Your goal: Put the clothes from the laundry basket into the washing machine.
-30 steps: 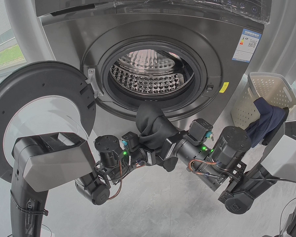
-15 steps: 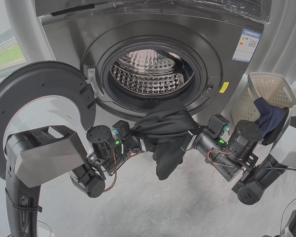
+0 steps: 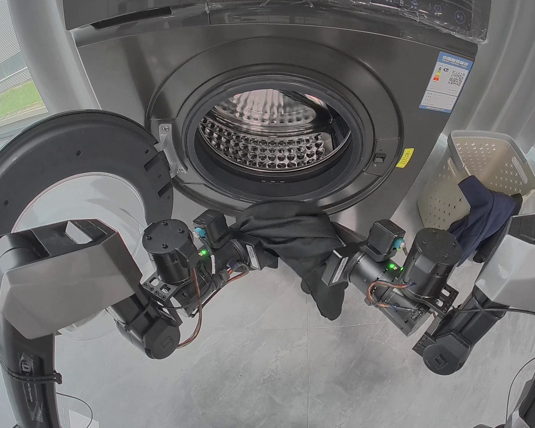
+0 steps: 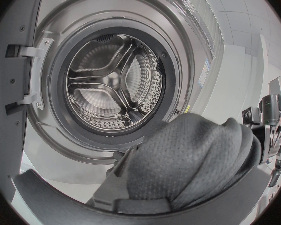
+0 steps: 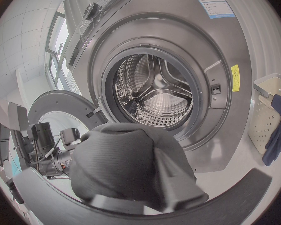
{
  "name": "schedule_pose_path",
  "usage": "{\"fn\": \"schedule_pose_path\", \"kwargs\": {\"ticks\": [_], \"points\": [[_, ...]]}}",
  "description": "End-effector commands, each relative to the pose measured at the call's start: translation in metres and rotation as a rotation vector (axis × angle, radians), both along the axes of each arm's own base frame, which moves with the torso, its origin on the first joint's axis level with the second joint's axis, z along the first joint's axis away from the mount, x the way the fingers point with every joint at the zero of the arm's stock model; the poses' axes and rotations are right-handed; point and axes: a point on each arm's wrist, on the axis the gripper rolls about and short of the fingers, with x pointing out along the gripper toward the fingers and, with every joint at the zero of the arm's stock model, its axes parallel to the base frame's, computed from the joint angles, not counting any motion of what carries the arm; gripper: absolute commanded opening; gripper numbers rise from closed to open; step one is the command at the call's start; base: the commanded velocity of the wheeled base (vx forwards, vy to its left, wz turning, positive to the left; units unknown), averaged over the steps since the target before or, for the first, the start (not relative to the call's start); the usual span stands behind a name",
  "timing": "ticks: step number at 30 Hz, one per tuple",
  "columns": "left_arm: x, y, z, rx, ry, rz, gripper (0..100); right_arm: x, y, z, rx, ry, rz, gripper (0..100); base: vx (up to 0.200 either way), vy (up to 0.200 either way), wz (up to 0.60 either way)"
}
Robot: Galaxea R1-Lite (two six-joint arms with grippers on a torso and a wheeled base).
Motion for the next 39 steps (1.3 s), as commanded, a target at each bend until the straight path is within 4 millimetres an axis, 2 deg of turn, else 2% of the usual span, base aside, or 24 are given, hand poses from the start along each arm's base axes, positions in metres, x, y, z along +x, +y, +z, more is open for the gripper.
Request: {"fn": "schedule_pose_path", "kwargs": {"ticks": [1, 8, 9, 11, 14, 18, 24, 34, 39], "points": [[-0.005, 0.005, 0.014, -0.018, -0.023, 0.0, 0, -0.013, 0.0, -0.012, -0.045, 0.046, 0.028, 100, 0.0, 0.0, 0.0], [-0.036, 0.026, 0.049, -0.076, -0.028, -0.005, 0, -0.052, -0.011, -0.043, -0.193, 0.166, 0.15, 100, 0.0, 0.0, 0.0], [-0.036, 0.026, 0.049, -0.076, -0.028, -0.005, 0, -0.052, -0.011, -0.043, -0.193, 0.166, 0.15, 100, 0.0, 0.0, 0.0], [-0.056, 0.038, 0.067, -0.111, -0.041, -0.007, 0, -0.067, -0.016, -0.045, -0.224, 0.19, 0.189, 100, 0.0, 0.0, 0.0], [-0.074, 0.048, 0.078, -0.126, -0.045, -0.012, 0, -0.076, -0.023, -0.041, -0.229, 0.195, 0.194, 100, 0.0, 0.0, 0.0], [-0.097, 0.057, 0.082, -0.117, -0.04, -0.03, 0, -0.067, -0.03, -0.028, -0.196, 0.149, 0.142, 100, 0.0, 0.0, 0.0], [-0.104, 0.053, 0.07, -0.045, -0.03, -0.037, 0, -0.034, -0.046, -0.014, -0.132, 0.096, 0.006, 100, 0.0, 0.0, 0.0], [-0.108, 0.056, 0.058, -0.002, 0.007, -0.042, 0, -0.027, -0.056, -0.015, -0.127, 0.106, -0.058, 100, 0.0, 0.0, 0.0], [-0.108, 0.055, 0.054, 0.018, 0.011, -0.044, 0, -0.028, -0.057, -0.014, -0.118, 0.11, -0.069, 100, 0.2, 0.0, 0.0]]}}
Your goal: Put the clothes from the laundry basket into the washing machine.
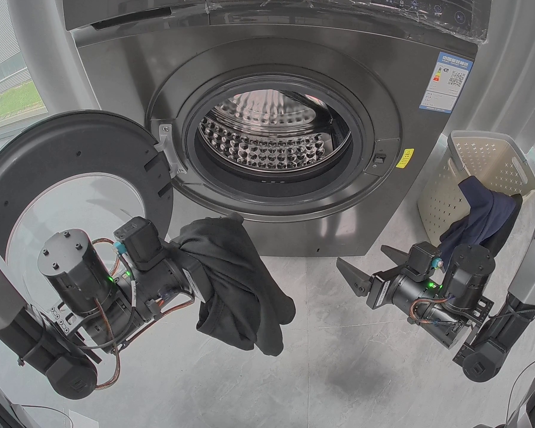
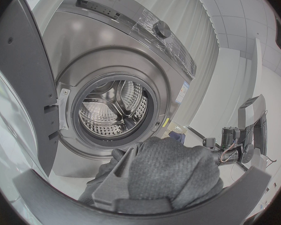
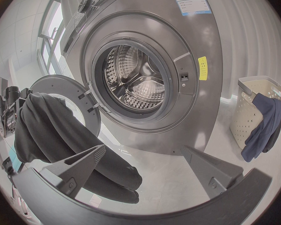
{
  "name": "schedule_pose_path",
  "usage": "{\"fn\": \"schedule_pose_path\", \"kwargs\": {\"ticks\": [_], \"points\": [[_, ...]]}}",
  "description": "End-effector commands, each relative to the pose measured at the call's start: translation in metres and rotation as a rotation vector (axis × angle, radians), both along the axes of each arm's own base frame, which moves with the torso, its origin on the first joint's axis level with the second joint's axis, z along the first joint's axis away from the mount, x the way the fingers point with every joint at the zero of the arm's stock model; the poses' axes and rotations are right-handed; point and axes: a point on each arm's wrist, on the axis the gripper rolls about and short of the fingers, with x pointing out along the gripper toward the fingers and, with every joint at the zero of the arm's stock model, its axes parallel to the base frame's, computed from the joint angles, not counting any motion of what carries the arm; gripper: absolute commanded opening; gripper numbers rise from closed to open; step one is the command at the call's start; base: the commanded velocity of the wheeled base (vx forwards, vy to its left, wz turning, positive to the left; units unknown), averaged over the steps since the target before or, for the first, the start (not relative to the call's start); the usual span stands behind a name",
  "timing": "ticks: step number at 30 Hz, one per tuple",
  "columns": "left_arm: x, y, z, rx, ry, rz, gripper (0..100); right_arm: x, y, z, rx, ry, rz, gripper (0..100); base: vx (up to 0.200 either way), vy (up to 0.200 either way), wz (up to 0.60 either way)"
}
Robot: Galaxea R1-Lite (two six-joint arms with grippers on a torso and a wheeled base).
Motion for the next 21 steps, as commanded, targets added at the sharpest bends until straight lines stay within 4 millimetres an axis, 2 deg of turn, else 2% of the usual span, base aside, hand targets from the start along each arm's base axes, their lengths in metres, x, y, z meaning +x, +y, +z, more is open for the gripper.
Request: {"fn": "schedule_pose_path", "kwargs": {"ticks": [1, 16, 19, 21], "points": [[0.001, -0.001, -0.004, 0.013, 0.012, -0.003, 0, -0.001, -0.001, 0.001, 0.003, -0.001, -0.001, 100, 0.2, 0.0, 0.0], [-0.003, -0.009, -0.014, 0.048, 0.03, -0.031, 0, -0.006, 0.001, -0.001, -0.004, 0.009, 0.013, 100, 0.2, 0.0, 0.0], [-0.004, -0.011, -0.016, 0.054, 0.036, -0.04, 0, -0.013, 0.002, -0.005, -0.019, 0.031, 0.029, 100, 0.2, 0.0, 0.0], [-0.006, -0.013, -0.016, 0.052, 0.034, -0.053, 0, -0.024, 0.002, -0.008, -0.037, 0.052, 0.06, 100, 0.0, 0.0, 0.0]]}}
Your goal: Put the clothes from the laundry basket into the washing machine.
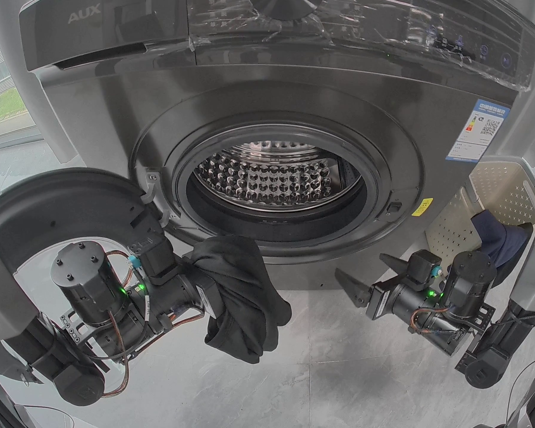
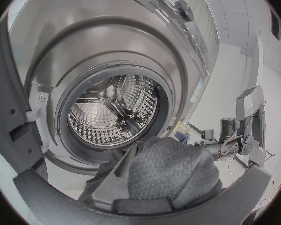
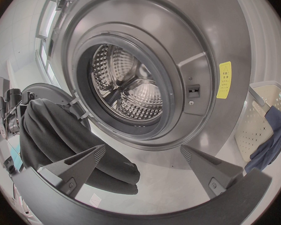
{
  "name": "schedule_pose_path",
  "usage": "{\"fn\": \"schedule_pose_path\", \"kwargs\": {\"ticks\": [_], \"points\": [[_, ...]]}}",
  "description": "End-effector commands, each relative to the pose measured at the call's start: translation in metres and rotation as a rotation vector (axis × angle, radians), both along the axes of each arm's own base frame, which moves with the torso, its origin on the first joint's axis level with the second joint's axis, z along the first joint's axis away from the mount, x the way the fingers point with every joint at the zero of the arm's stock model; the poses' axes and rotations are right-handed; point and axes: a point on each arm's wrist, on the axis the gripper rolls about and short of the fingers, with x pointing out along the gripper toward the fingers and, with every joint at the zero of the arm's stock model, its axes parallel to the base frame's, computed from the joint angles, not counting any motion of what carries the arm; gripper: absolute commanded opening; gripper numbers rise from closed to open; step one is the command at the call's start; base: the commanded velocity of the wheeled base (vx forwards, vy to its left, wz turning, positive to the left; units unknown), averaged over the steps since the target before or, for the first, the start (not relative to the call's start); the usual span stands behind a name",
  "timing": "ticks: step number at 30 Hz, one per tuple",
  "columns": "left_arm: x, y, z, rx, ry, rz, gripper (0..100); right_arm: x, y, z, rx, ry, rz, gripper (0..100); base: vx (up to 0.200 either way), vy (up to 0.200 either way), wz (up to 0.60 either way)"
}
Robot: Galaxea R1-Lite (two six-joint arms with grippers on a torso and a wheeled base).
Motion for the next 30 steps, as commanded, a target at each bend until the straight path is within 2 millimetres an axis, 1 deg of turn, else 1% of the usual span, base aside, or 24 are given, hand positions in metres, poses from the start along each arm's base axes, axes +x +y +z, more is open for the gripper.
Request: {"fn": "schedule_pose_path", "kwargs": {"ticks": [1, 2, 3, 5, 7, 8, 11, 13, 14, 15, 17, 18, 19, 20, 21, 23, 26, 28, 30], "points": [[-0.003, -0.005, -0.002, 0.004, 0.007, -0.021, 0, -0.016, 0.002, -0.005, -0.027, 0.032, 0.048, 100, 0.0, 0.0, 0.0], [-0.003, -0.006, -0.002, 0.003, 0.005, -0.024, 0, -0.024, 0.003, -0.007, -0.038, 0.045, 0.075, 100, 0.0, 0.0, 0.0], [-0.005, -0.008, -0.002, 0.004, 0.007, -0.034, 0, -0.036, 0.005, -0.01, -0.054, 0.064, 0.124, 100, 0.0, 0.0, 0.0], [-0.007, -0.013, -0.002, 0.002, 0.004, -0.051, 0, -0.052, 0.008, -0.012, -0.072, 0.085, 0.19, 100, 0.0, 0.0, 0.0], [-0.004, -0.021, -0.001, -0.009, -0.005, -0.067, 0, -0.065, 0.012, -0.013, -0.088, 0.094, 0.25, 100, 0.0, 0.0, 0.0], [-0.001, -0.024, 0.0, -0.014, -0.011, -0.068, 0, -0.067, 0.013, -0.013, -0.088, 0.094, 0.258, 100, 0.0, 0.0, 0.0], [0.016, -0.038, -0.004, -0.02, -0.024, -0.065, 0, -0.07, 0.015, -0.014, -0.093, 0.098, 0.27, 100, 0.0, 0.0, 0.0], [0.032, -0.048, -0.01, -0.006, -0.047, -0.054, 0, -0.07, 0.015, -0.014, -0.091, 0.095, 0.27, 100, 0.0, 0.0, 0.0], [0.035, -0.049, -0.011, -0.004, -0.05, -0.053, 0, -0.07, 0.015, -0.014, -0.091, 0.095, 0.27, 100, 0.0, 0.0, 0.0], [0.048, -0.057, -0.016, 0.005, -0.069, -0.038, 0, -0.07, 0.015, -0.013, -0.09, 0.094, 0.27, 100, 0.0, 0.0, 0.0], [0.063, -0.066, -0.019, -0.005, -0.092, -0.027, 0, -0.07, 0.015, -0.013, -0.09, 0.094, 0.27, 100, 0.0, 0.0, 0.0], [0.067, -0.071, -0.02, -0.013, -0.098, -0.029, 0, -0.07, 0.015, -0.014, -0.09, 0.096, 0.27, 100, 0.0, 0.0, 0.0], [0.067, -0.071, -0.02, -0.013, -0.098, -0.029, 0, -0.07, 0.015, -0.014, -0.09, 0.096, 0.27, 100, 0.0, 0.0, 0.0], [0.078, -0.08, -0.028, -0.018, -0.104, -0.029, 0, -0.07, 0.015, -0.013, -0.088, 0.094, 0.27, 100, 0.0, 0.0, 0.0], [0.079, -0.081, -0.029, -0.017, -0.102, -0.029, 0, -0.07, 0.015, -0.013, -0.088, 0.094, 0.27, 100, 0.0, 0.0, 0.0], [0.097, -0.091, -0.036, -0.03, -0.121, -0.016, 0, -0.069, 0.015, -0.014, -0.091, 0.1, 0.268, 100, 0.0, 0.0, 0.0], [0.127, -0.09, -0.042, -0.047, -0.145, 0.049, 0, -0.069, 0.015, -0.016, -0.094, 0.103, 0.27, 100, 0.0, 0.0, 0.0], [0.138, -0.09, -0.047, -0.035, -0.126, 0.07, 0, -0.069, 0.015, -0.016, -0.096, 0.106, 0.27, 100, 0.0, 0.0, 0.0], [0.147, -0.088, -0.048, -0.024, -0.111, 0.085, 0, -0.069, 0.015, -0.016, -0.095, 0.104, 0.27, 100, 0.0, 0.0, 0.0]]}}
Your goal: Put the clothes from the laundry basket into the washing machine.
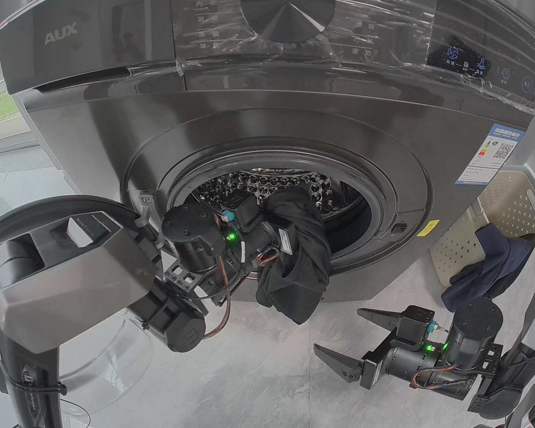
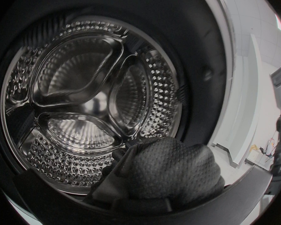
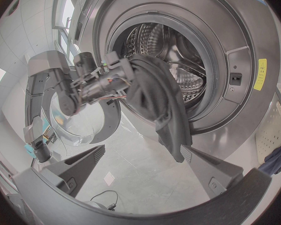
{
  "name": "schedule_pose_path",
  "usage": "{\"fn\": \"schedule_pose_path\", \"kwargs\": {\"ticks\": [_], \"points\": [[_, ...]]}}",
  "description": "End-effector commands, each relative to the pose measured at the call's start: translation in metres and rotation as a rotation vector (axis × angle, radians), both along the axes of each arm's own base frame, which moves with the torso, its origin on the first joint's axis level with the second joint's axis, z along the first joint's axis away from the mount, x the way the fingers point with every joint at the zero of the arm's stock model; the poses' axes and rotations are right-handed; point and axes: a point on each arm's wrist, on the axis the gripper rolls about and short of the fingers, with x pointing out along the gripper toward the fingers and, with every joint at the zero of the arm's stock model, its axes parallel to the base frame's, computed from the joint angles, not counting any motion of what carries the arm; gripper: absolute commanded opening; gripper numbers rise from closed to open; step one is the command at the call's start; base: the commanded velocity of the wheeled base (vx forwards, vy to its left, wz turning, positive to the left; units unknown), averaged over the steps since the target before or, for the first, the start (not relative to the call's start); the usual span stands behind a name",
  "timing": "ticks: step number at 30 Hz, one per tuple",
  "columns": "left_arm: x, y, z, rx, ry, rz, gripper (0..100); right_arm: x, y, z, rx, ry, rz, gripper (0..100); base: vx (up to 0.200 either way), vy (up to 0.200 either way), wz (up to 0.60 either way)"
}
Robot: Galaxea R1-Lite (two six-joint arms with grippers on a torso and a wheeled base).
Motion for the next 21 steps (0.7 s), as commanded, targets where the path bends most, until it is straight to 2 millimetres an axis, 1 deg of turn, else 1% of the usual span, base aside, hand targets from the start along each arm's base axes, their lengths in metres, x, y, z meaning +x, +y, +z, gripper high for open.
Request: {"fn": "schedule_pose_path", "kwargs": {"ticks": [1, 4, 6, 8, 9, 11, 12, 14, 15, 17, 19, 21], "points": [[0.045, -0.002, -0.037, 0.045, 0.071, 0.072, 0, 0.0, 0.0, -0.002, -0.004, 0.007, 0.0, 100, 0.0, 0.0, 0.0], [0.056, -0.007, -0.033, 0.044, 0.076, 0.079, 0, 0.001, 0.001, -0.002, -0.002, 0.005, 0.0, 100, 0.0, 0.0, 0.0], [0.067, -0.009, -0.029, 0.042, 0.075, 0.089, 0, 0.001, 0.001, -0.002, -0.003, 0.006, 0.0, 100, 0.0, 0.0, 0.0], [0.075, -0.012, -0.03, 0.049, 0.088, 0.095, 0, 0.001, 0.001, -0.003, -0.005, 0.009, 0.0, 100, 0.0, 0.0, 0.0], [0.075, -0.012, -0.03, 0.049, 0.088, 0.095, 0, 0.001, 0.001, -0.003, -0.005, 0.009, 0.0, 100, 0.0, 0.0, 0.0], [0.09, -0.016, -0.03, 0.023, 0.097, 0.131, 0, 0.001, 0.001, -0.003, -0.007, 0.01, 0.0, 100, 0.0, 0.0, 0.0], [0.094, -0.017, -0.029, 0.012, 0.097, 0.139, 0, 0.001, 0.001, -0.003, -0.004, 0.01, -0.001, 100, 0.0, 0.0, 0.0], [0.107, -0.021, -0.021, -0.023, 0.098, 0.182, 0, 0.001, 0.001, -0.003, -0.007, 0.012, -0.002, 100, 0.0, 0.0, 0.0], [0.11, -0.02, -0.02, -0.025, 0.099, 0.195, 0, 0.001, 0.001, -0.003, -0.007, 0.012, -0.002, 100, 0.0, 0.0, 0.0], [0.125, -0.021, -0.012, -0.049, 0.091, 0.255, 0, 0.002, 0.001, -0.003, -0.003, 0.011, -0.004, 100, 0.0, 0.0, 0.0], [0.133, -0.023, -0.002, -0.072, 0.07, 0.268, 0, 0.002, 0.001, -0.003, -0.004, 0.012, -0.002, 100, 0.0, 0.0, 0.0], [0.136, -0.022, 0.003, -0.077, 0.067, 0.275, 0, 0.002, 0.001, -0.003, -0.003, 0.011, -0.002, 100, 0.0, 0.0, 0.0]]}}
